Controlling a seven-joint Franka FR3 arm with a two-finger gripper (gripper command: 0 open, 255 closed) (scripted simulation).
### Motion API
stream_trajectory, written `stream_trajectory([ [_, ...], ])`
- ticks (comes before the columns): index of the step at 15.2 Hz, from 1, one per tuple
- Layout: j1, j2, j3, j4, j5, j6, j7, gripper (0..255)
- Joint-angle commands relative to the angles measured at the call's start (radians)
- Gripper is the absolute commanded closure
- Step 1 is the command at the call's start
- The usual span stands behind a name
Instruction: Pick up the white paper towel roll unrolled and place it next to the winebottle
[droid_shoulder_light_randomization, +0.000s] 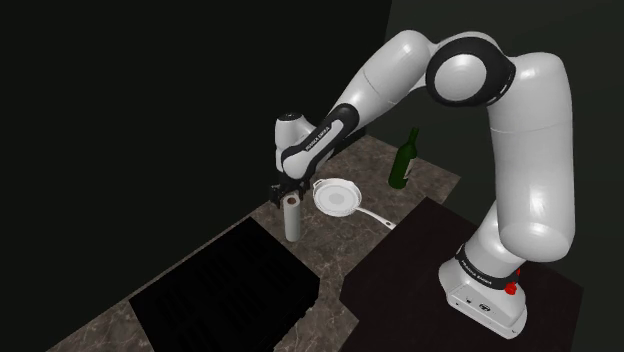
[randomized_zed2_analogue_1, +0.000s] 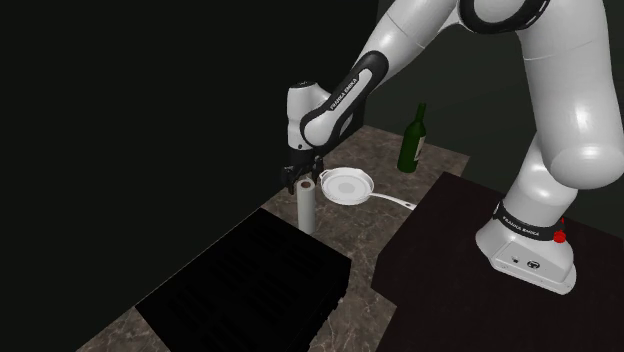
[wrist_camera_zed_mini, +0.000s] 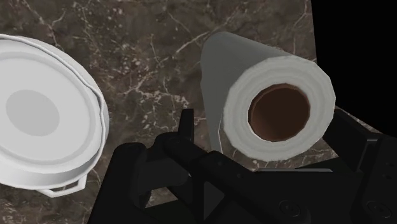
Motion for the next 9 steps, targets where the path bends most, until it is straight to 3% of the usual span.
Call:
stream_trajectory([
  [1,0.000,0.005,-0.001,0.002,-0.001,0.003,0.000,0],
  [7,0.000,0.004,-0.001,0.002,-0.001,0.003,0.000,0],
  [8,0.000,0.004,-0.001,0.002,-0.001,0.003,0.000,255],
  [9,0.000,0.004,-0.001,0.002,-0.001,0.003,0.000,255],
])
